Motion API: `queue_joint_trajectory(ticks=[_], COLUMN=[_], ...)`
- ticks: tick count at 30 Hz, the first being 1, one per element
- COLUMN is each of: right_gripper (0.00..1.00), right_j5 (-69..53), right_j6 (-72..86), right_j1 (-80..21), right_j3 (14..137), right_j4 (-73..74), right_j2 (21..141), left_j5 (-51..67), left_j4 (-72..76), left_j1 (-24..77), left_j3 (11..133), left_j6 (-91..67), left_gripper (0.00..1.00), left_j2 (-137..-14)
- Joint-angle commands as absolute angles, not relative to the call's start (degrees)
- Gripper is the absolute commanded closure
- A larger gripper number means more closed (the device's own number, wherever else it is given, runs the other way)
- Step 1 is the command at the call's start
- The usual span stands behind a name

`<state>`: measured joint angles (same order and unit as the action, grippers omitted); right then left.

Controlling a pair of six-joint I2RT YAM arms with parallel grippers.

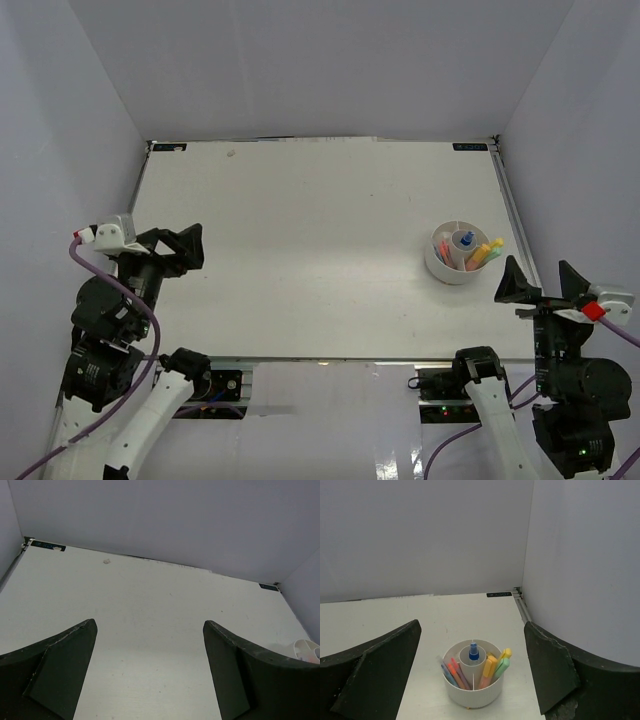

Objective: Sort the stationery into containers
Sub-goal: Reset both arms

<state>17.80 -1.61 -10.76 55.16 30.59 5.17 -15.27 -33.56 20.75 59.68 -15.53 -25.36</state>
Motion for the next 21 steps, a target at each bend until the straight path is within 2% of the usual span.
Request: queue_joint_trajectory(ticks=[1, 7, 21], right_gripper=[0.10, 0.10, 0.10], right_j5=[16.00, 17.05, 15.91], right_j6=[-4.57, -4.13, -3.87], right_j1=[-11.16, -11.16, -11.16], right_j3=[53.44, 51.16, 49.48], right_j4=[31.73, 31.55, 31.46], right_j2=[1.42, -2.55, -1.58], left_j5=[-18.81, -19.51, -17.40], left_j4=[-38.76, -38.85, -39.02], left_j1=[20.92, 20.92, 20.92], left_j3=[56.52, 52.13, 49.04], left_j6=[-16.43, -16.96, -18.19], left_gripper=[0.02, 0.02, 0.02], left_j2=[-23.04, -18.20, -19.34])
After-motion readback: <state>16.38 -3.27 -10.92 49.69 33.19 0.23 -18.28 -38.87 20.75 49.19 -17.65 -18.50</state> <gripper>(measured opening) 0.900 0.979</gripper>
